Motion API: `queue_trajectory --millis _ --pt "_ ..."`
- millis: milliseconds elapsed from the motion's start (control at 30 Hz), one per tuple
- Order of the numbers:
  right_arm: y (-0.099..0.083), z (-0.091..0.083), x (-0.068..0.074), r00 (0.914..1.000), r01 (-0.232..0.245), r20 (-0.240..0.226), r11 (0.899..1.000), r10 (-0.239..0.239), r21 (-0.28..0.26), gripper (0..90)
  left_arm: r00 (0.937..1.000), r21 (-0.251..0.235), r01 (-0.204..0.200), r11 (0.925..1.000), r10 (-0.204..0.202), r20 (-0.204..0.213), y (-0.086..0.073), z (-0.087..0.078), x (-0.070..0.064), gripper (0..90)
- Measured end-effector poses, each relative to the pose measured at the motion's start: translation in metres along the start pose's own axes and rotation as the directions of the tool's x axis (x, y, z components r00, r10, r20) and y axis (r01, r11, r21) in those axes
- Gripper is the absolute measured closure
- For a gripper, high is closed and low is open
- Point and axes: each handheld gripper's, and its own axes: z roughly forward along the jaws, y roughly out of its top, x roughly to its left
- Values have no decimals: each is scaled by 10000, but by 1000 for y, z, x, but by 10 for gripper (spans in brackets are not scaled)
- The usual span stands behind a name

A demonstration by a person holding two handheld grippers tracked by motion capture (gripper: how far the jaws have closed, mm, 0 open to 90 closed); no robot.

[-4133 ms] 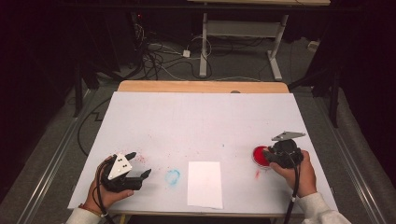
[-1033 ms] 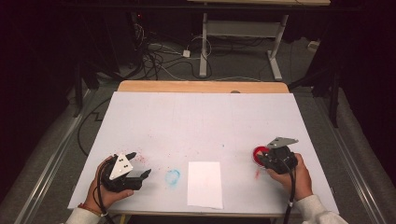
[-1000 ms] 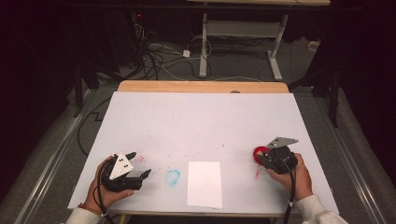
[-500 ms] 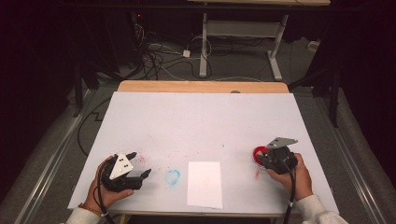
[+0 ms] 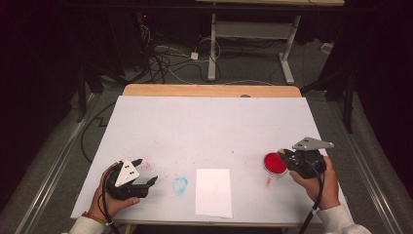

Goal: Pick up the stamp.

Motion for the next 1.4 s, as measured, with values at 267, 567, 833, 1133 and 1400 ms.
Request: queue_trajectory --millis 267,567,833,1133,1400 --pt "7 -24 -8 9999 -134 68 9973 139 -725 765 9999 -41 -110 9999 110 -67 1 1 1 219" --pt "4 -18 -7 9999 -167 -34 9985 166 -513 765 10000 23 -42 10000 42 -1 0 0 0 219" --pt "-9 17 -6 9996 -155 -229 9981 169 598 765 9999 -12 -156 9999 156 -12 1 1 0 219" --pt "-15 34 -2 9995 28 -323 9930 10 1183 765 10000 21 -11 10000 11 0 0 0 0 219" --pt "-19 39 -4 9994 -113 -296 9917 153 1279 765 10000 24 -16 10000 16 -31 0 1 0 218"
